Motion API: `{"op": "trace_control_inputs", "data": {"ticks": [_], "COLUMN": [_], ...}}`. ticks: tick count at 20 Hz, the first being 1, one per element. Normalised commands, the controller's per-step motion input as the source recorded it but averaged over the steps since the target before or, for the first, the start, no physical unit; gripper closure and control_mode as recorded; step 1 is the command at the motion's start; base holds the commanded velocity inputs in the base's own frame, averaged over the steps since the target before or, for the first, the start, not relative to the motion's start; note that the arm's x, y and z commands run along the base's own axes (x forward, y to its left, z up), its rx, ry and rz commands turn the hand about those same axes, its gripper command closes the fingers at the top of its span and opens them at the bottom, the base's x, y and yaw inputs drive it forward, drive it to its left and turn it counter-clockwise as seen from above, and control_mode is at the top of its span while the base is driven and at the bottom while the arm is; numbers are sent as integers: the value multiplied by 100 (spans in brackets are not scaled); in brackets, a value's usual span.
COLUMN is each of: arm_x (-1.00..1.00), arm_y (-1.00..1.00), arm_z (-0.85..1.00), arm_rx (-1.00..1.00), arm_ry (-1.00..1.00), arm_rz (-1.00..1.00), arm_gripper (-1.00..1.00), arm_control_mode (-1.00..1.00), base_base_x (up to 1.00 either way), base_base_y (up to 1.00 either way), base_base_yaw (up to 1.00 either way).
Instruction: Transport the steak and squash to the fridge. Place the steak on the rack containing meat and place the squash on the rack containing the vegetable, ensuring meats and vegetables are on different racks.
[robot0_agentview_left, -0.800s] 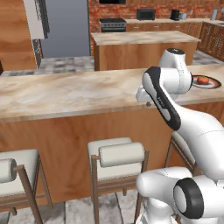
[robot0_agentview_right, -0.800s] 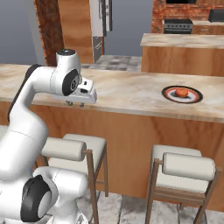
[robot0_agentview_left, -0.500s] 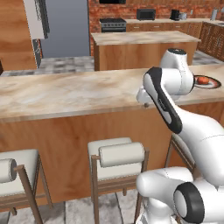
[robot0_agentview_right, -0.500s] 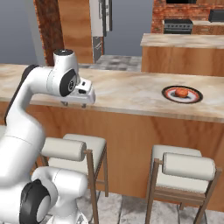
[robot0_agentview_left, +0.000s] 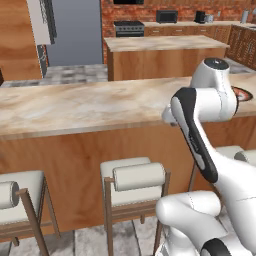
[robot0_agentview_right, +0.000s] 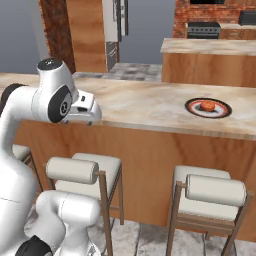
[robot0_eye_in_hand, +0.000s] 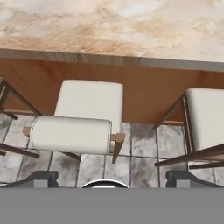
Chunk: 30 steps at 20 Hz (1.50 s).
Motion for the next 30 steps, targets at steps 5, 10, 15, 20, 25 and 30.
{"op": "trace_control_inputs", "data": {"ticks": [5,10,15,20,25,30], "arm_x": [-49,-54,-69,-60,-71,0], "arm_y": [0,2,0,0,-4,0], "arm_z": [31,45,44,31,10,0], "arm_rx": [0,0,0,0,0,0], "arm_ry": [-1,-2,-2,0,-3,0], "arm_rz": [0,-1,0,0,0,0], "arm_gripper": [-100,-100,-100,-100,-100,-100], "arm_control_mode": [-100,-100,-100,-100,100,100], "base_base_x": [0,0,0,0,-15,-30], "base_base_y": [0,0,0,0,-8,-84], "base_base_yaw": [0,0,0,0,0,0]}}
